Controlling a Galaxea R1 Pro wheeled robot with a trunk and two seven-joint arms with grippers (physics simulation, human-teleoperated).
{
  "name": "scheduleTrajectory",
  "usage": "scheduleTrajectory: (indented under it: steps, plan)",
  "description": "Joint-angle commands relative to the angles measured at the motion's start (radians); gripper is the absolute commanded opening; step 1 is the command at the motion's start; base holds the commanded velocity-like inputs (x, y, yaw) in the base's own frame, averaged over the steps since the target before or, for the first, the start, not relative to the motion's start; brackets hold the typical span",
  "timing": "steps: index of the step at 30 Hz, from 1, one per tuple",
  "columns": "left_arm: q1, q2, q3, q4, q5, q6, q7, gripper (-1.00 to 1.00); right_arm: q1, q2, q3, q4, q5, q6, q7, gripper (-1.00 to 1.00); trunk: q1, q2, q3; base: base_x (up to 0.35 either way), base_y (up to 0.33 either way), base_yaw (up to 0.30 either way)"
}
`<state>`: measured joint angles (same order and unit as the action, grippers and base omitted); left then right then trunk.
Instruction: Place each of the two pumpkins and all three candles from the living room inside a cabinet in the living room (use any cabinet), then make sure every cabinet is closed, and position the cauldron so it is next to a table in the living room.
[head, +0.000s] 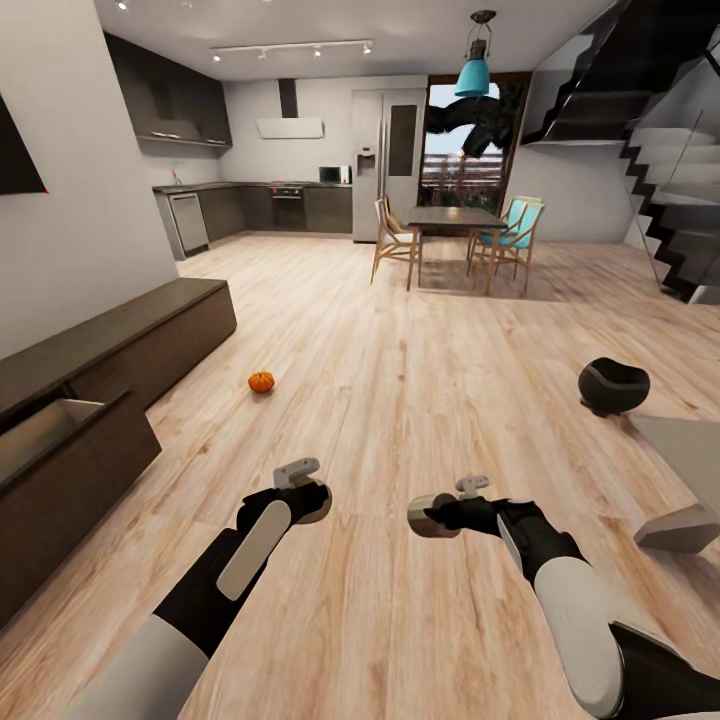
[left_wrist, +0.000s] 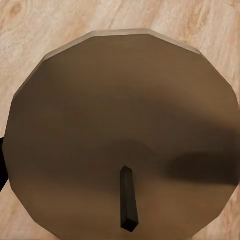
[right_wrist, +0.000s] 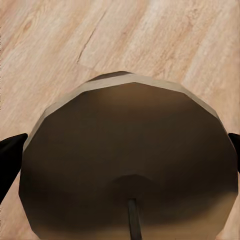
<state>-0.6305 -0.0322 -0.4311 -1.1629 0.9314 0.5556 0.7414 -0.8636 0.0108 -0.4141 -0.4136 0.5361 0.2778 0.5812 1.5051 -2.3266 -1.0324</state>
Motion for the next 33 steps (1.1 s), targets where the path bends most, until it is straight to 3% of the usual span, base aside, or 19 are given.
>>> scheduleTrajectory:
  steps: [1, 8, 24, 33]
  plan:
    - [0.000, 0.000, 0.000, 0.000, -0.002, 0.001, 0.000, -1.00, 0.000, 0.000, 0.000, 0.000, 0.000, -0.001, 0.000, -1.00, 0.000, 0.000, 0.000, 0.002, 0.000, 0.026]
    - [0.000, -0.001, 0.000, 0.002, -0.003, 0.001, -0.001, -1.00, 0.000, 0.002, 0.000, -0.003, -0.001, 0.008, 0.000, -1.00, 0.000, 0.000, -0.006, 0.066, -0.156, 0.165]
    - [0.000, 0.001, 0.001, 0.000, -0.003, 0.001, -0.001, -1.00, 0.000, 0.003, 0.001, 0.004, 0.001, 0.005, -0.003, -1.00, 0.000, 0.000, -0.007, 0.152, -0.269, 0.290]
    - [0.000, 0.002, 0.002, 0.000, -0.003, 0.001, 0.000, -1.00, 0.000, 0.015, 0.000, 0.004, 0.003, 0.004, -0.014, -1.00, 0.000, 0.000, -0.007, 0.027, -0.038, 0.293]
